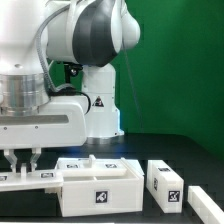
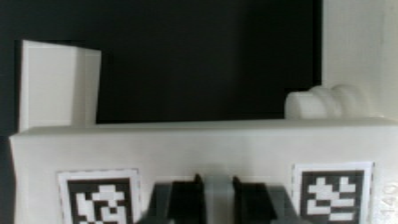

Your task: Assemble cabinet

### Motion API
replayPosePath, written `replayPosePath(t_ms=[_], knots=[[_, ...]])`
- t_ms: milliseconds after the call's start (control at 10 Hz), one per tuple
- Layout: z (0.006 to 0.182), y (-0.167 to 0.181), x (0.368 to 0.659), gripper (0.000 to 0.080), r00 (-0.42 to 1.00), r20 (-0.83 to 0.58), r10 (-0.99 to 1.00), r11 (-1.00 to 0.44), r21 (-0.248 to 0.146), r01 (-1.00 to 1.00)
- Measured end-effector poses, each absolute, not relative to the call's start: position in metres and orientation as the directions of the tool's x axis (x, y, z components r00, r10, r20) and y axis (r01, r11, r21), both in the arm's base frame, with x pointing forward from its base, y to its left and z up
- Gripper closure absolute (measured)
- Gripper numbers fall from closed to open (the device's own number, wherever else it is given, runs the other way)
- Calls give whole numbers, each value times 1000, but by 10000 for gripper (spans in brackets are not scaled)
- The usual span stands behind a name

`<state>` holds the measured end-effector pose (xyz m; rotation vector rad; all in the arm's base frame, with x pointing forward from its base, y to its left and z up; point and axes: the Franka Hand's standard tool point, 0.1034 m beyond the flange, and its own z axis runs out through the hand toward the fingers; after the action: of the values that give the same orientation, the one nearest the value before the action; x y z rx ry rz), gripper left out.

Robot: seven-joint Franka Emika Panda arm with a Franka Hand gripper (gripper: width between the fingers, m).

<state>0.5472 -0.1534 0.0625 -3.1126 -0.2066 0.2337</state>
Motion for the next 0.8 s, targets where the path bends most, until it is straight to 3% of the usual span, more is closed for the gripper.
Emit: replayPosePath(t_ms=[800], knots=[[63, -143, 553, 734, 964, -155, 214, -976, -1, 217]])
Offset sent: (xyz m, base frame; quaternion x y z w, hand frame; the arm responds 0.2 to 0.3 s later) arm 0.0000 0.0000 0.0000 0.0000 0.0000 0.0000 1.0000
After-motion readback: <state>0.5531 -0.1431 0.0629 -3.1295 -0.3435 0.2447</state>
